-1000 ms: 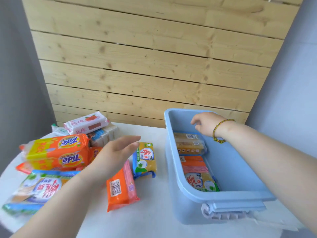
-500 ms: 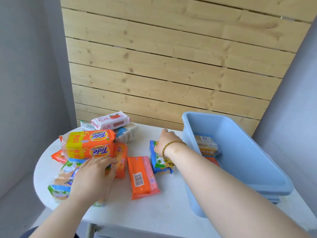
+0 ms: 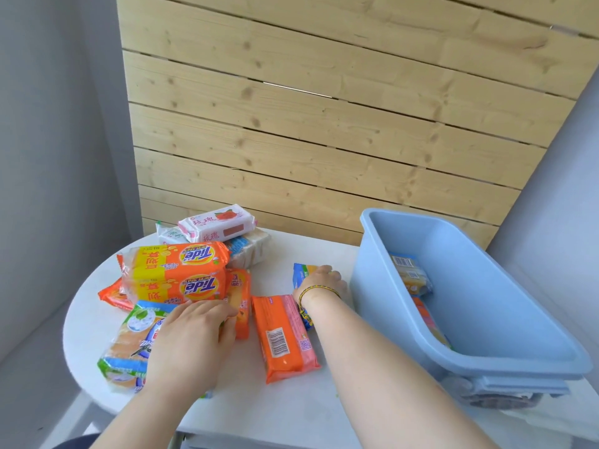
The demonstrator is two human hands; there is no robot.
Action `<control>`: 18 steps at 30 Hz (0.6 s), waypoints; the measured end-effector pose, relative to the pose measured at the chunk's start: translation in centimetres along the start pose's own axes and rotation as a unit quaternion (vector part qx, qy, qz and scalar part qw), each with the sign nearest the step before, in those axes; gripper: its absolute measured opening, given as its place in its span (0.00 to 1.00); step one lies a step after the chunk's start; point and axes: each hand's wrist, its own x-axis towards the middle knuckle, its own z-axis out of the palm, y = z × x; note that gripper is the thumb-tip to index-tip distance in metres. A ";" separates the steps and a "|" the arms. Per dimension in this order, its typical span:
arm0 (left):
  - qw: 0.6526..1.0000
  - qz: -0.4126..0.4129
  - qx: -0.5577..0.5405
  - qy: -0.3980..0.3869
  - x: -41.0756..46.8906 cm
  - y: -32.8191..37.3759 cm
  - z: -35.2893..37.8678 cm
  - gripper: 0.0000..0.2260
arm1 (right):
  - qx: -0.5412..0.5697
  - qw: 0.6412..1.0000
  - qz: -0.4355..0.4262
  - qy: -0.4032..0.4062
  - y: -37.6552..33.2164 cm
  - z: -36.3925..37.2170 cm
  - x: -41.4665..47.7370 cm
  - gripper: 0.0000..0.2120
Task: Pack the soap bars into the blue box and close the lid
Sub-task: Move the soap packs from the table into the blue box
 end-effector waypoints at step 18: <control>0.996 -0.012 -0.085 0.019 0.0 1.9 0.7 0.12 | 0.236 0.947 -0.216 0.036 -0.1 -11.9 -6.4 0.40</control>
